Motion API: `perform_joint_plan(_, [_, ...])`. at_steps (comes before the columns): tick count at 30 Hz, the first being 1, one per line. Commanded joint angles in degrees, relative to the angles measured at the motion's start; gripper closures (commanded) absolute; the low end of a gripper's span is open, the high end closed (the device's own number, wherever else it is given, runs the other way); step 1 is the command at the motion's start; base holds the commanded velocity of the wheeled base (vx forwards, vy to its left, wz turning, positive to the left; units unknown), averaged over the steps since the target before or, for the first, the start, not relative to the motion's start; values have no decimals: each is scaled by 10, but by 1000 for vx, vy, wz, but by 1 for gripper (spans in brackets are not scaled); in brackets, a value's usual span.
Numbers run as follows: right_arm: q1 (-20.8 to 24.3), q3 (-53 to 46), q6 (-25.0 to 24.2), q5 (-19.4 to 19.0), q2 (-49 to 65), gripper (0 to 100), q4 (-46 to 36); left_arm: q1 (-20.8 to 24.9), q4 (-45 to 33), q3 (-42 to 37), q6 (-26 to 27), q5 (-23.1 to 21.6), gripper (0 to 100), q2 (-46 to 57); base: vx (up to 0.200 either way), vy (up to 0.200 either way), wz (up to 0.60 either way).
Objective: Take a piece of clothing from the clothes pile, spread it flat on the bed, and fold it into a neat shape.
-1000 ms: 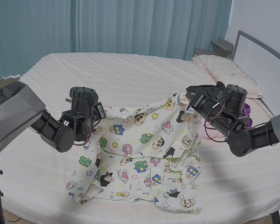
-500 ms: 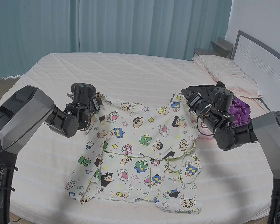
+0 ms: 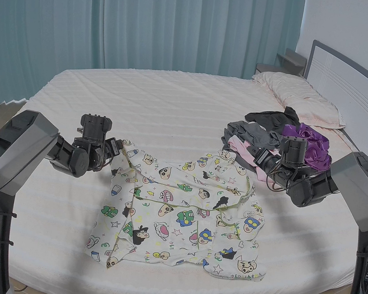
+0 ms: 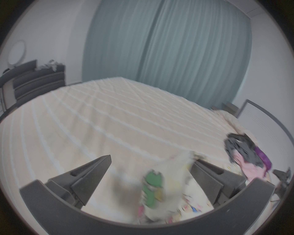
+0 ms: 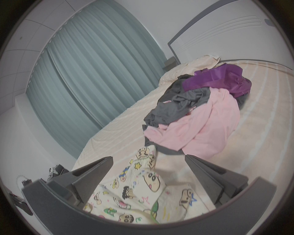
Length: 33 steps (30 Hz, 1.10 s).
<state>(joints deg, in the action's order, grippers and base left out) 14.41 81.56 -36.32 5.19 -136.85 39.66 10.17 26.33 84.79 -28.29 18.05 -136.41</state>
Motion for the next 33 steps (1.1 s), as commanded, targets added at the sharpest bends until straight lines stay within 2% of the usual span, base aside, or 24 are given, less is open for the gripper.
perform_joint_plan(1, [-4,-81,0,-19,49,0,2,1,-60,-70,2,-91,0,106,0,0,0])
perform_joint_plan(4, [-6,-121,4,-30,71,0,1,-7,-147,-73,25,-108,0,131,0,0,0])
perform_joint_plan(6, [-8,-159,5,-48,88,0,2,-28,-217,-73,86,-118,0,141,0,0,0])
perform_joint_plan(9, [-9,-189,5,-56,98,0,3,-36,-231,-69,100,-123,0,143,0,0,0])
perform_joint_plan(14, [-13,-265,5,-62,125,0,24,-44,-236,-94,39,-196,0,178,0,0,0])
perform_joint_plan(15, [-13,-265,5,-62,125,0,24,-44,-236,-94,39,-196,0,178,0,0,0])
perform_joint_plan(16, [-15,-305,5,-72,138,0,38,-45,-229,-136,34,-228,0,200,0,0,0])
perform_joint_plan(19, [-32,-358,4,-97,153,0,73,-47,-228,-204,31,-271,0,234,0,0,0])
perform_joint_plan(21, [-41,-375,2,-113,155,0,83,-47,-225,-236,25,-281,0,248,0,0,0])
perform_joint_plan(25, [-69,-407,-2,-159,149,0,93,-39,-172,-300,-56,-280,0,265,0,0,0])
perform_joint_plan(28, [-76,-417,-16,-172,145,0,93,-21,-154,-332,-107,-283,0,281,0,0,0])
perform_joint_plan(33, [-78,-409,-44,-183,119,0,97,2,-116,-389,-151,-285,0,314,0,0,0])
